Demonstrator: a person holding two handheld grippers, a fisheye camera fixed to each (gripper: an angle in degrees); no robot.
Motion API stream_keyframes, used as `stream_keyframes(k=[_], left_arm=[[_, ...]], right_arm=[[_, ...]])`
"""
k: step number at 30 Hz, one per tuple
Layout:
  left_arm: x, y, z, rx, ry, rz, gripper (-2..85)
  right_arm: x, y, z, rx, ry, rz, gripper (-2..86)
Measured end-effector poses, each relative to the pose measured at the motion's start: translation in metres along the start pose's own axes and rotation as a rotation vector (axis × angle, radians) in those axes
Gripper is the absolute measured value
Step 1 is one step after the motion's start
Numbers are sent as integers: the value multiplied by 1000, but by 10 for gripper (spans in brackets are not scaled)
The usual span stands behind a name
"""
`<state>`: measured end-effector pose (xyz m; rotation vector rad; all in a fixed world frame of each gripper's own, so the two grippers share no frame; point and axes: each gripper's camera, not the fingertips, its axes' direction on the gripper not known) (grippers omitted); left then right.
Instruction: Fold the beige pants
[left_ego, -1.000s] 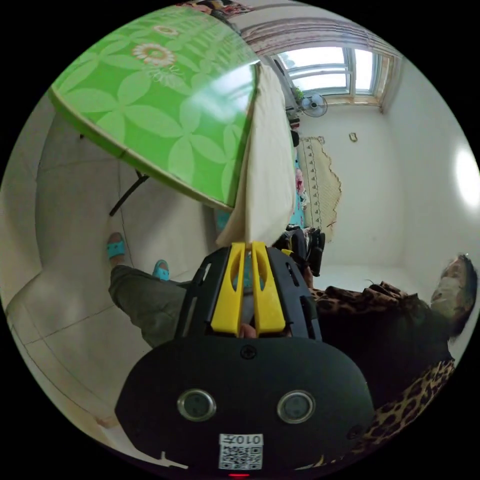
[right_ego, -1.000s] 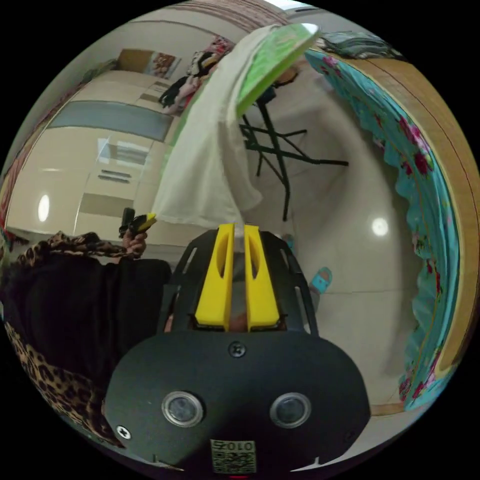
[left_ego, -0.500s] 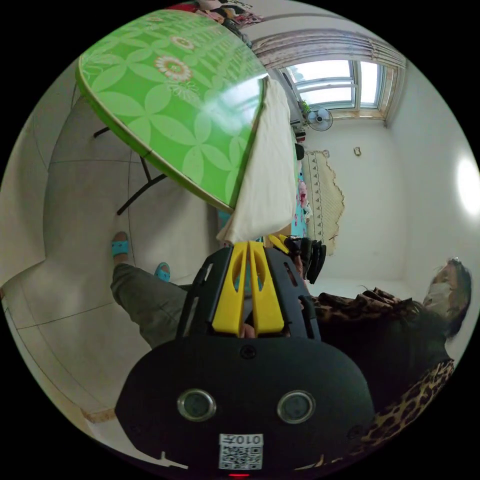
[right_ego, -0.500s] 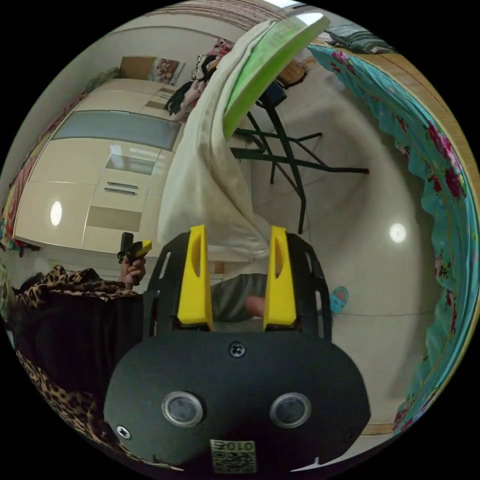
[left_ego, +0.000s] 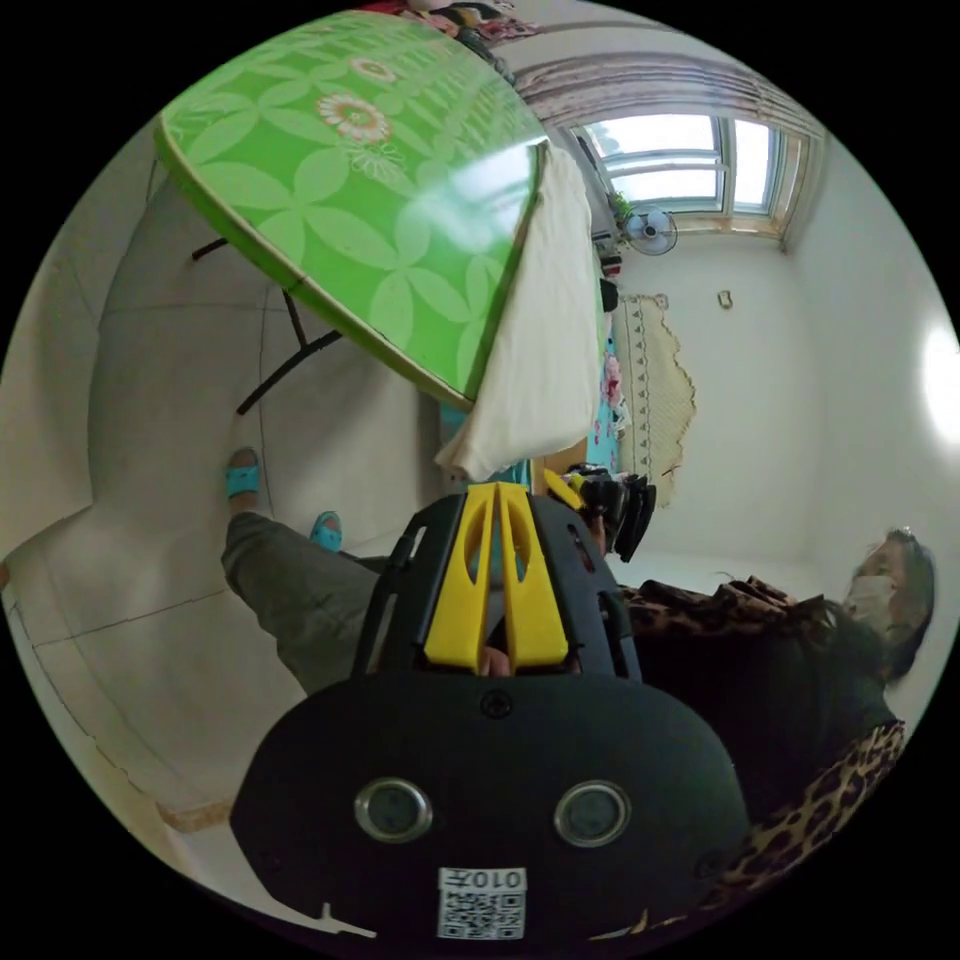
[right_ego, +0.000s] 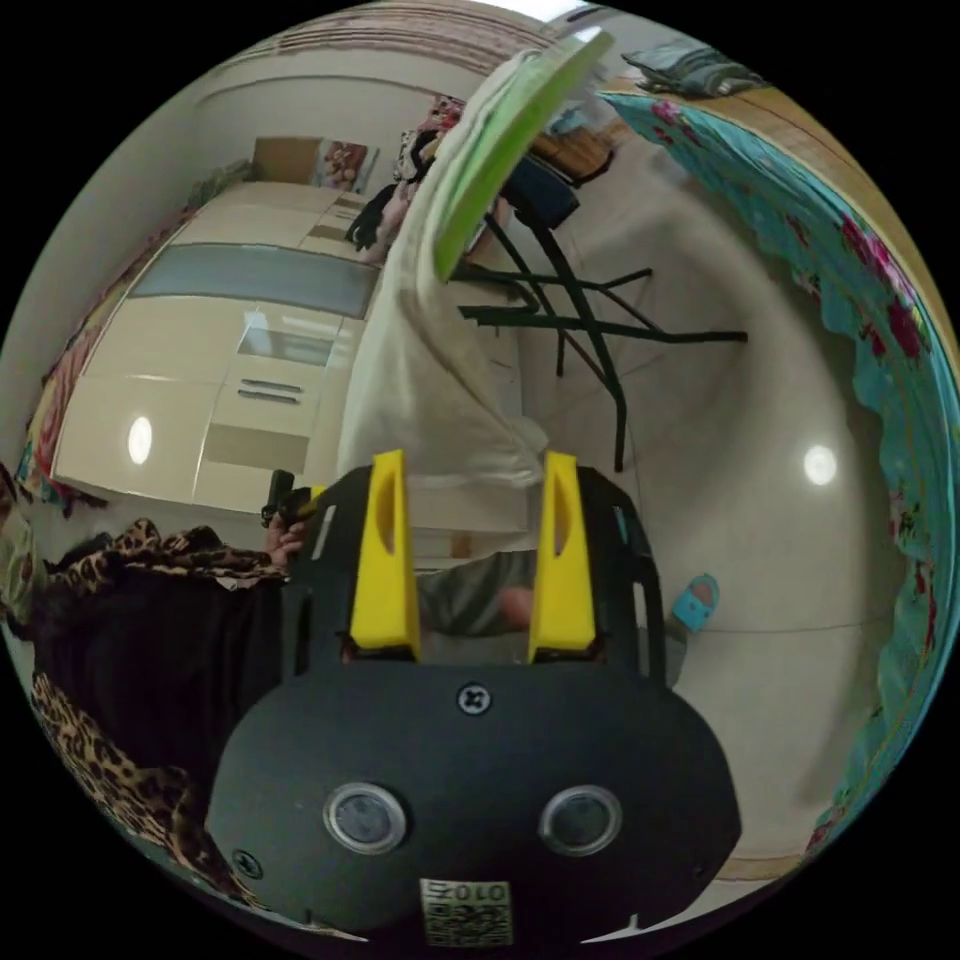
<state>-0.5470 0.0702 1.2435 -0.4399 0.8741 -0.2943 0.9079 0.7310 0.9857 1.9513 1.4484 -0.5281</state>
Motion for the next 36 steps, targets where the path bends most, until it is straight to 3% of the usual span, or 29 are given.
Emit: stream_keyframes(k=[6,10,13,17,21,25,29,36], left_arm=[[10,-3,8,-18,7,1,-3],[18,-3,10,-35,-35,8,-3],[22,5,4,-23,-74,13,-3],[7,15,11,-11,-42,-46,-3],[2,11,26,-13,19,-85,-3],[23,6,31,-35,-28,-25,-3],[30,12,35,-49,-81,-9,-3],[26,15,49,-25,-14,-55,-3]], right_arm=[[9,-35,26,-85,1,-52,144],[0,-25,26,-154,-67,-107,42],[-36,9,-14,-90,-157,-222,30],[-35,35,-48,-26,-101,-199,30],[4,19,-19,-64,-96,-56,52],[25,17,-17,-69,-31,67,174],[12,10,-48,30,-43,2,229],[-28,-51,-78,60,5,-233,260]])
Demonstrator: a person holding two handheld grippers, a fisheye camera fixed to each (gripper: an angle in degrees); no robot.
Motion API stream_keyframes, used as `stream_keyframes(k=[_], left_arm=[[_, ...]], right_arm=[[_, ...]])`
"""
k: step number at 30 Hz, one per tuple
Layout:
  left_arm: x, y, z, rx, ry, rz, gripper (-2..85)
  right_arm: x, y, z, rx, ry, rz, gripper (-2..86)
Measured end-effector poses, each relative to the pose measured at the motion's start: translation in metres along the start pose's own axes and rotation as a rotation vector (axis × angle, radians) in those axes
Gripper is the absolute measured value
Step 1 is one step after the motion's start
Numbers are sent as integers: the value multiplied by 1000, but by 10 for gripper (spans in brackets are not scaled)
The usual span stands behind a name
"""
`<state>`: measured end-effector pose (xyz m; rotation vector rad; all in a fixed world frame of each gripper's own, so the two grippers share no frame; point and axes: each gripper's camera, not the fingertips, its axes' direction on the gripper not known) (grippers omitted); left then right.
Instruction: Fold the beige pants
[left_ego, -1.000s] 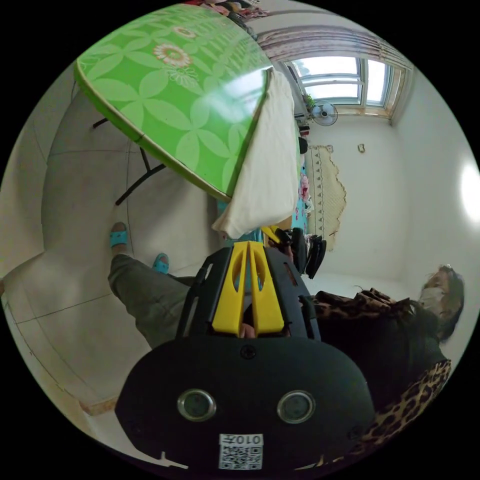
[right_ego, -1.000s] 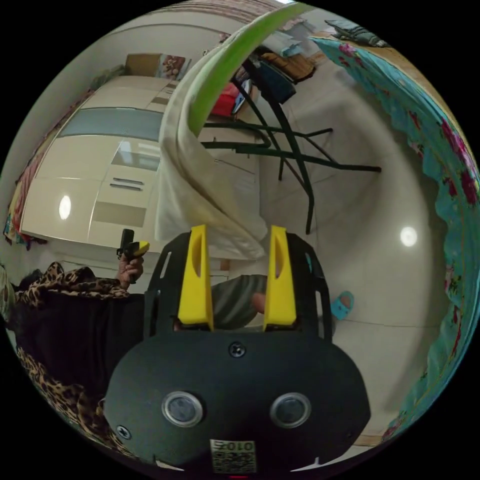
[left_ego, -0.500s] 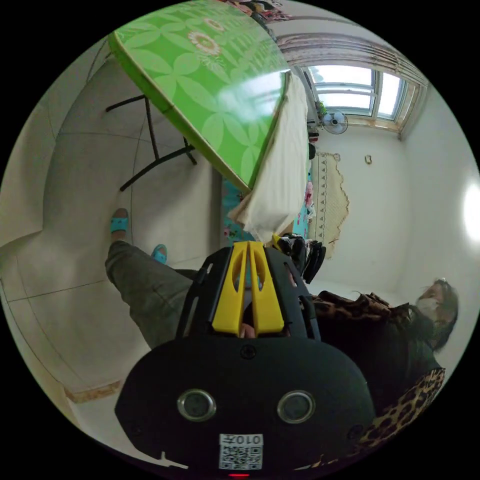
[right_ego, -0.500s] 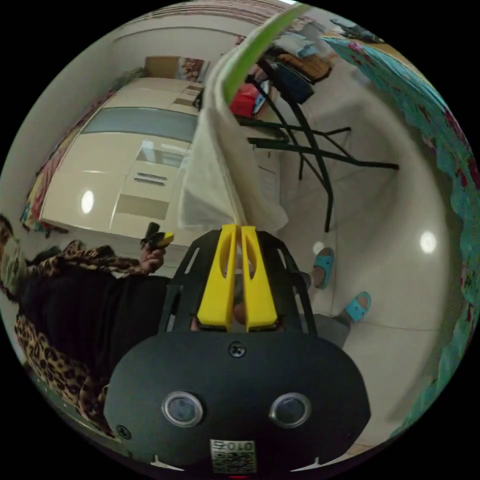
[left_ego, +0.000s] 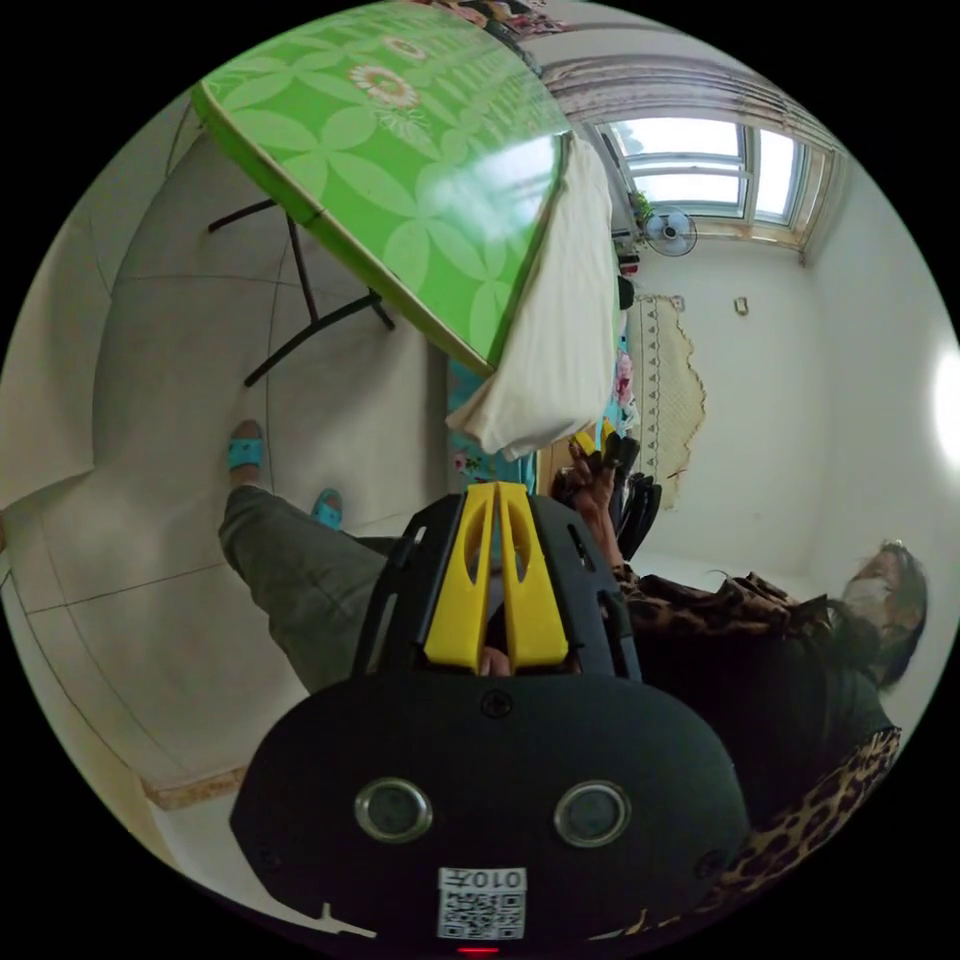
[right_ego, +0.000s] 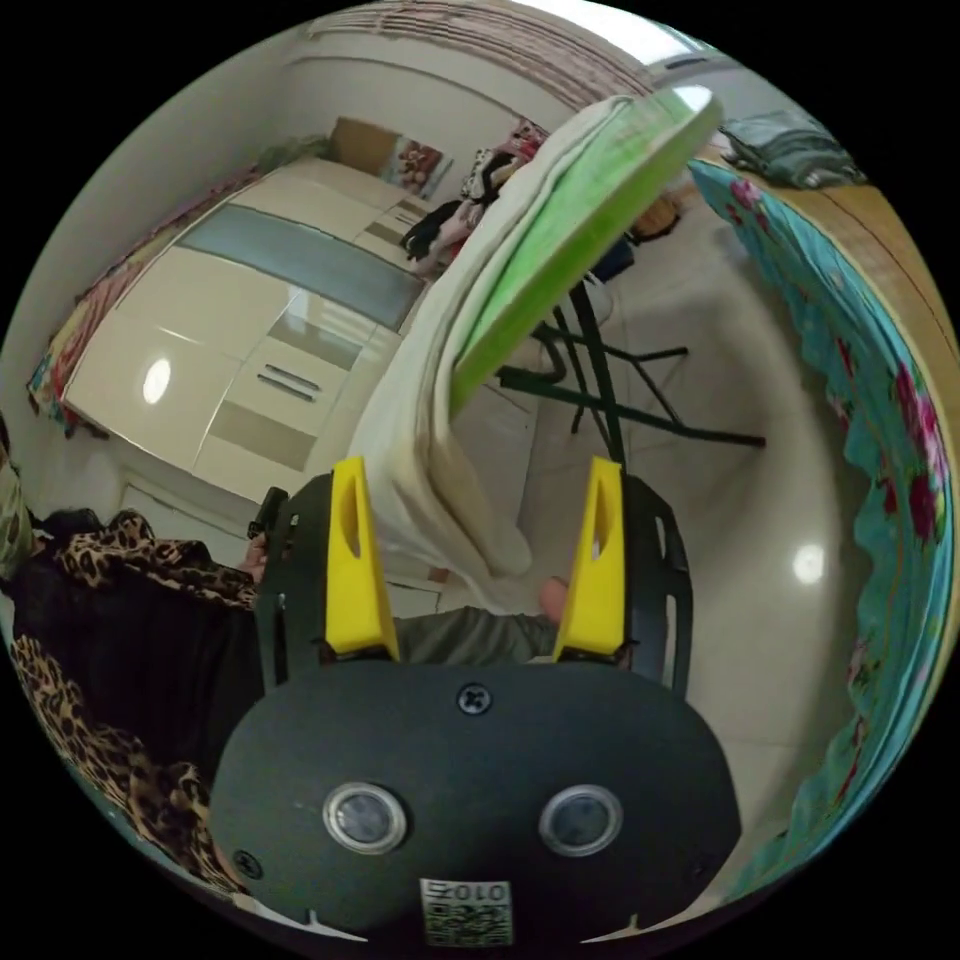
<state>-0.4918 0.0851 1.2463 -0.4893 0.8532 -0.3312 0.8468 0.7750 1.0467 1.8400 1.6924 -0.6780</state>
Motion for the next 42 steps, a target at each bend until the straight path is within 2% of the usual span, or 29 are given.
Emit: stream_keyframes(k=[3,5,7,11,14,16,20,23,30,34,39,42], left_arm=[[8,-3,-1,13,-8,17,-3],[12,-6,-2,31,-8,24,-3],[13,-8,-1,44,-1,20,-3],[12,-10,7,73,33,16,-3],[8,-11,19,94,26,-6,-3],[8,-11,26,122,33,-5,-3],[3,-15,45,143,34,-31,-2],[-4,-14,53,175,50,-30,0],[-3,-12,69,196,55,21,13],[-6,1,80,205,73,-42,11],[22,27,59,293,-8,-16,13],[44,30,55,332,-133,-1,26]], right_arm=[[0,-11,11,-40,-63,-50,236],[-1,-9,21,-70,-140,-81,177],[-4,2,32,-95,-323,-105,83],[-20,32,20,2,-351,-83,58],[-37,40,14,-17,-297,-33,55],[-55,36,16,-104,-168,-30,51],[-80,27,14,-144,-184,-42,48],[-78,24,24,-243,-106,-6,44],[-50,25,30,-222,-290,126,44],[-26,34,40,-278,-147,234,73],[-11,63,14,-225,-156,278,87],[-11,62,6,-170,-109,249,165]])
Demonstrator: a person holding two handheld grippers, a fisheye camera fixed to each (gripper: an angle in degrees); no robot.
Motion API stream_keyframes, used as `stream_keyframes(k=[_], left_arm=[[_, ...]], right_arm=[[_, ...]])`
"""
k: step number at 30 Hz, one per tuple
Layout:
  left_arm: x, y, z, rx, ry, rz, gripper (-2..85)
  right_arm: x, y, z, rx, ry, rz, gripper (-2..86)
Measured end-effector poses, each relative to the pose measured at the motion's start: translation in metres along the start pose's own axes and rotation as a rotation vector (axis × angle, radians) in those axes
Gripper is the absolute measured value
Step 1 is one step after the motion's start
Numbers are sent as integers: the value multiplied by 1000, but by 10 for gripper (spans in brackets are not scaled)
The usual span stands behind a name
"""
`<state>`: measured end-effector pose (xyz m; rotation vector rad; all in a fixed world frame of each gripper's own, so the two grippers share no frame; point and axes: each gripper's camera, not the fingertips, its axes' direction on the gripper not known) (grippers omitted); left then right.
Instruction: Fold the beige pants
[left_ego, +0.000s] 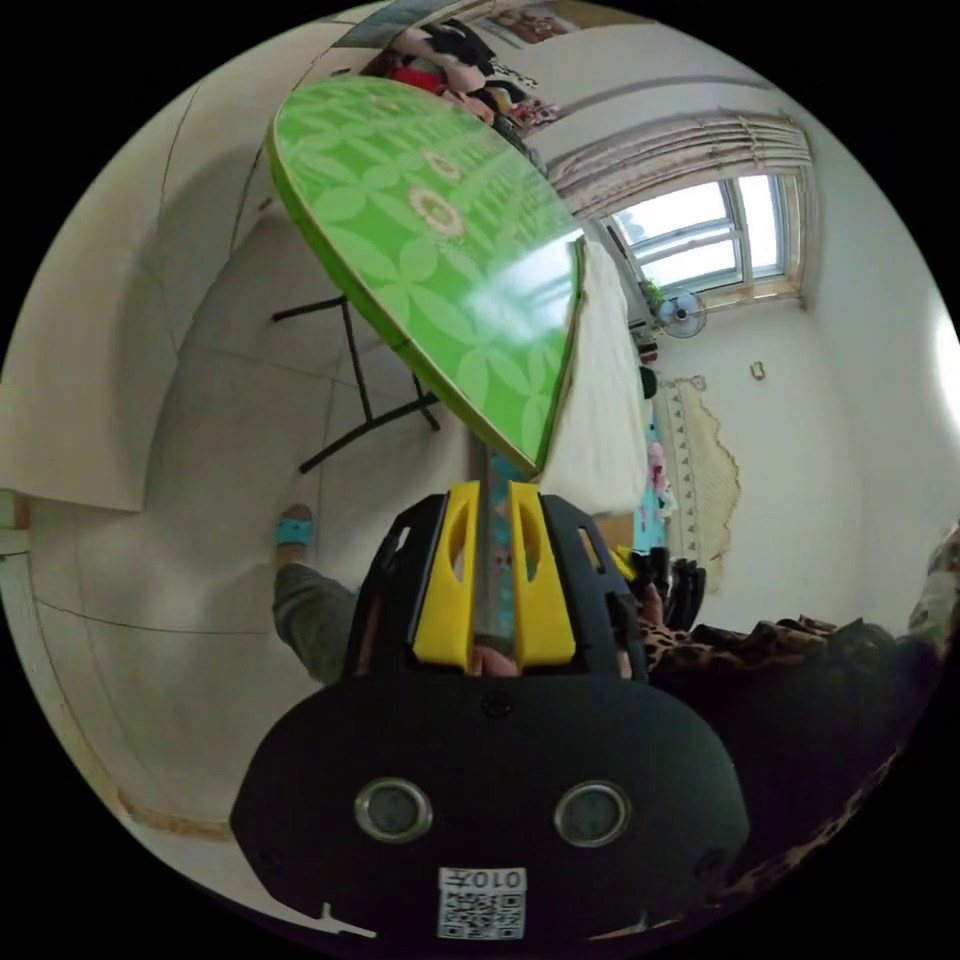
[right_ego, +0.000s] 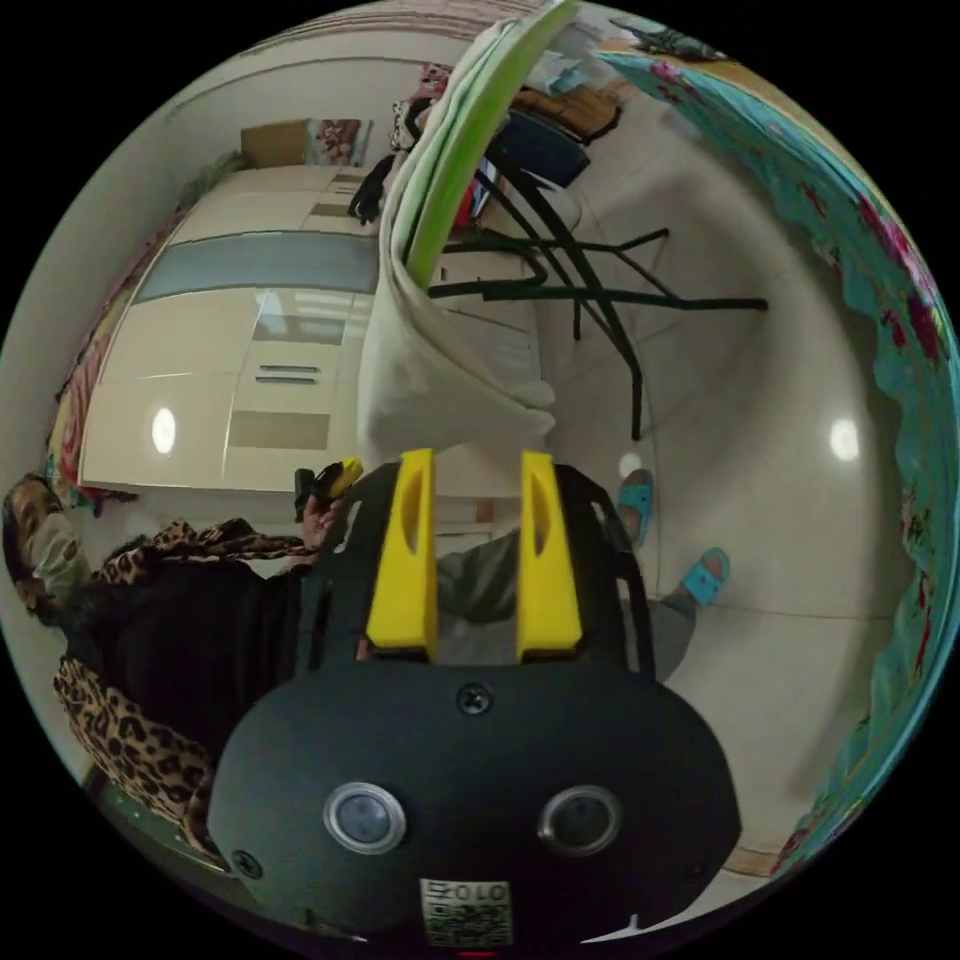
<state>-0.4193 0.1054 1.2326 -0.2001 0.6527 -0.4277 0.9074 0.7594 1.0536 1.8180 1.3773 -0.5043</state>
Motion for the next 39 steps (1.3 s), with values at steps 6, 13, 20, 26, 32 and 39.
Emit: stream_keyframes(k=[6,13,20,26,32,39], left_arm=[[-7,-1,33,-46,92,-43,42],[-1,31,17,11,159,-47,45],[-21,35,53,-32,231,-76,43],[-57,64,113,-54,388,-215,30],[-64,74,161,-43,592,-371,13],[-56,43,182,-87,731,-345,6]], right_arm=[[-13,-52,34,-83,74,-185,220],[0,-92,93,-288,-112,-289,130],[-60,-48,63,-223,-307,-247,45],[-111,-61,26,-187,-517,47,44],[-171,-96,5,-201,-423,69,43],[-162,-97,-3,-195,-386,178,43]])
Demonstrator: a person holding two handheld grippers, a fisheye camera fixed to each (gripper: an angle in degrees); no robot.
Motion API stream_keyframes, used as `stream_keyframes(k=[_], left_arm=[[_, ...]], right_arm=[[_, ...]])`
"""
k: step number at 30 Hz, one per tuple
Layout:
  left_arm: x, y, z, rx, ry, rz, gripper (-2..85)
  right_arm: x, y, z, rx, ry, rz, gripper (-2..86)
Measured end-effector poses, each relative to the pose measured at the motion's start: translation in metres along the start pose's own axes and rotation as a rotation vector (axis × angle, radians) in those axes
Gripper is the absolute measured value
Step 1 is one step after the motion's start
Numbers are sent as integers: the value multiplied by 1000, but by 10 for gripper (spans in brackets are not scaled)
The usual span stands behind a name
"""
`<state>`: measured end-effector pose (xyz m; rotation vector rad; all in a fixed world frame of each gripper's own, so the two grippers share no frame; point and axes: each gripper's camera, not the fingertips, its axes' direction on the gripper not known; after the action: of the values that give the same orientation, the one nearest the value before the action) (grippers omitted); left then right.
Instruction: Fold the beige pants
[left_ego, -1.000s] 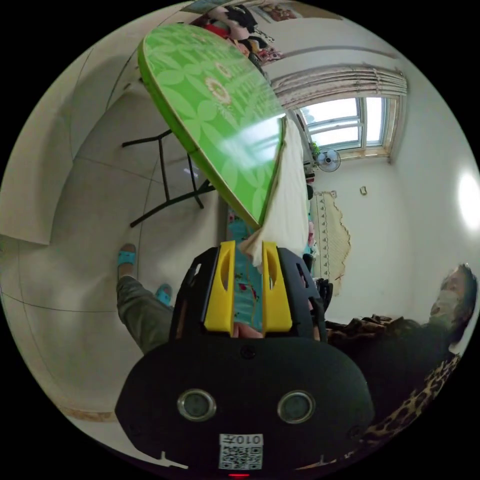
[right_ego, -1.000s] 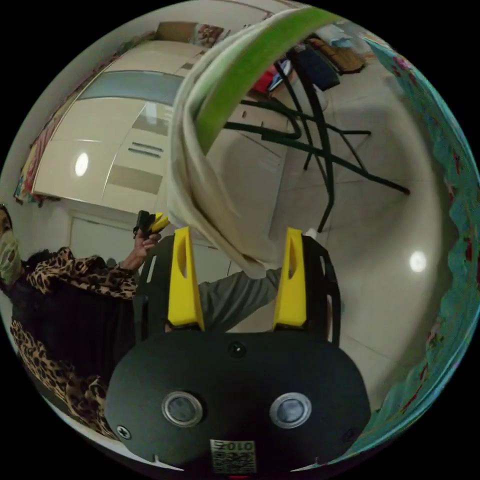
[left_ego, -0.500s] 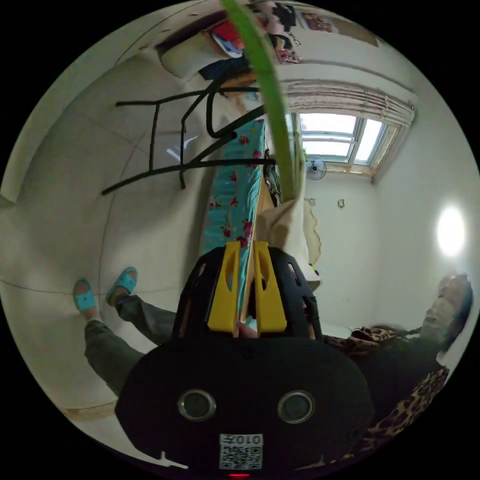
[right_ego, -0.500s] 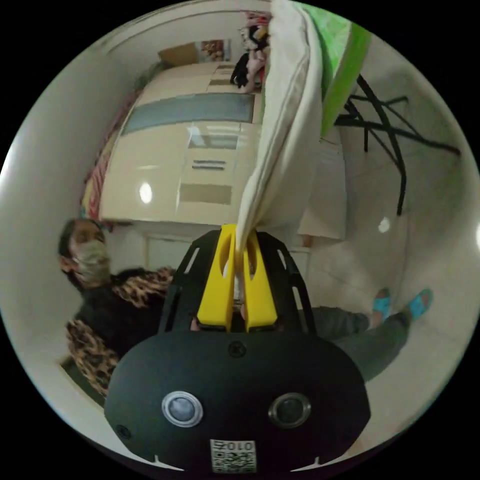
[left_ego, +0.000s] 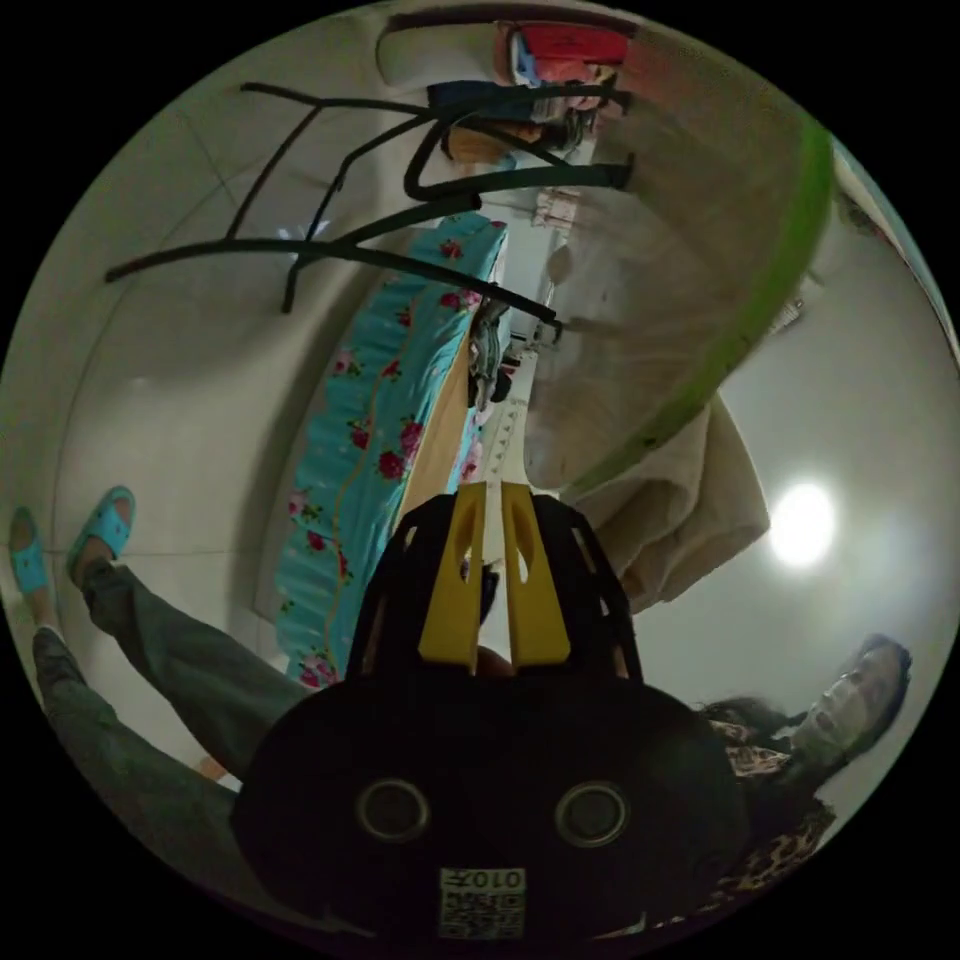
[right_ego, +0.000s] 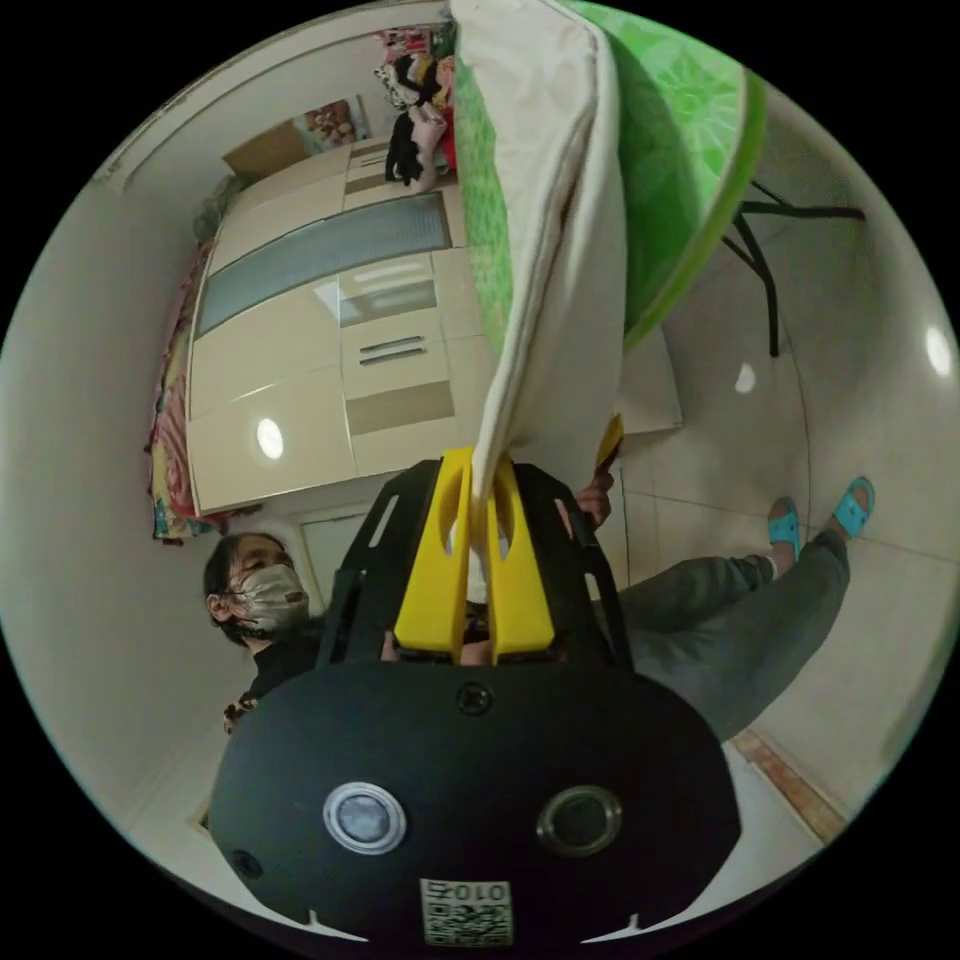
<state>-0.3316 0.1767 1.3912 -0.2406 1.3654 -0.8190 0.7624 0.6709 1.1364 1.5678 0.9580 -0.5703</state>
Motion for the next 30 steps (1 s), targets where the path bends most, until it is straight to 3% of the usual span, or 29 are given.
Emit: stream_keyframes(k=[6,10,14,21,24,30], left_arm=[[-58,8,28,-12,90,-250,-1],[-35,12,89,-189,213,-206,-2],[24,9,68,-174,444,8,-3],[65,15,34,-190,393,110,-3],[56,17,19,-154,358,77,-3],[33,28,-52,57,297,-4,-3]], right_arm=[[-10,-16,-4,30,-77,-45,43],[-5,-24,0,6,-27,-27,44],[25,-18,-9,-11,102,57,44],[74,-19,-4,4,105,136,43],[91,-13,-8,23,210,215,41],[130,28,-29,171,163,343,28]])
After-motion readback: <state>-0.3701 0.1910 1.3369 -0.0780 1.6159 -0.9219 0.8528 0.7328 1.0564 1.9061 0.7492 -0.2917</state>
